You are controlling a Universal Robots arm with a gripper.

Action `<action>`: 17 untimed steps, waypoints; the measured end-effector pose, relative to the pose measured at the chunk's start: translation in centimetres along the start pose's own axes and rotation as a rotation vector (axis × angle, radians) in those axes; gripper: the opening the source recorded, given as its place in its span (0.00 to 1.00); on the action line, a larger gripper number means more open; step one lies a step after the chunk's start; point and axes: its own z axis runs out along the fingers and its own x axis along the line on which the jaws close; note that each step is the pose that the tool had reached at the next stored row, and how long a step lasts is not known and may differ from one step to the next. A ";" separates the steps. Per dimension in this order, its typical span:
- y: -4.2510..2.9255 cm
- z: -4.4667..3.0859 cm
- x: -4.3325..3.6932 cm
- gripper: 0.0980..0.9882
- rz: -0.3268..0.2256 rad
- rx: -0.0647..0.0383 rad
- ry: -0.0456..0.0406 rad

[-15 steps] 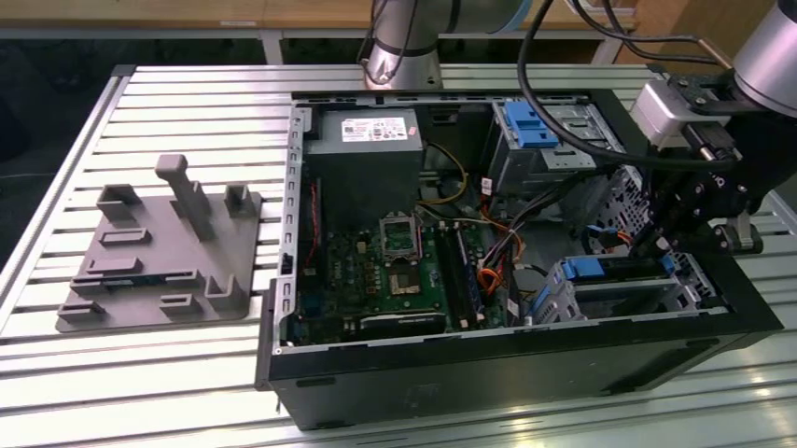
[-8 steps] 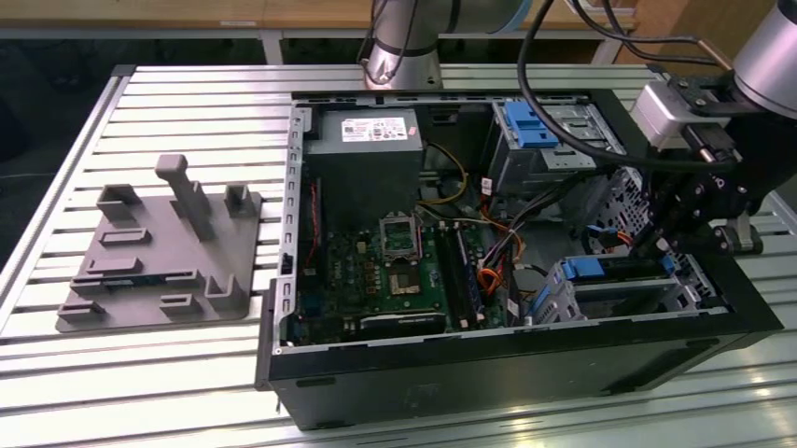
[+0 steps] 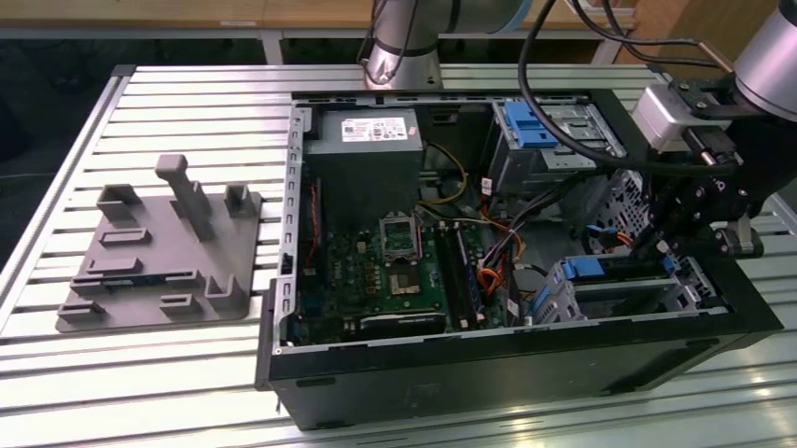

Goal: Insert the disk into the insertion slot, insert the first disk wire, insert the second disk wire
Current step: 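Insert the first disk wire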

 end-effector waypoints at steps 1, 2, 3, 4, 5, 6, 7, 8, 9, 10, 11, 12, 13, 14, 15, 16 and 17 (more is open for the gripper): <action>0.00 0.01 0.01 0.07 0.000 0.000 0.0000; -0.02 0.03 0.01 0.07 0.000 0.000 0.0000; -0.02 0.04 0.02 0.07 0.000 -0.001 0.0002; -0.03 0.05 0.02 0.07 0.000 -0.001 0.0002; -0.04 0.07 0.02 0.07 0.000 -0.001 0.0002; -0.05 0.09 0.02 0.07 0.000 -0.001 0.0002; -0.06 0.11 0.02 0.07 0.000 -0.002 0.0002; -0.07 0.14 0.02 0.07 0.000 -0.002 0.0001; -0.08 0.18 0.01 0.07 0.000 -0.003 0.0000; -0.09 0.21 0.01 0.07 0.000 -0.003 0.0001; -0.10 0.23 0.01 0.07 0.000 -0.003 0.0002; -0.11 0.25 0.01 0.07 -0.001 -0.003 0.0003; -0.13 0.28 0.01 0.07 -0.001 -0.004 0.0002; -0.14 0.30 0.01 0.07 -0.001 -0.004 0.0002; -0.15 0.31 0.01 0.07 -0.001 -0.004 0.0003; -0.16 0.33 0.01 0.07 -0.001 -0.004 0.0003; -0.16 0.35 0.01 0.07 -0.001 -0.004 0.0002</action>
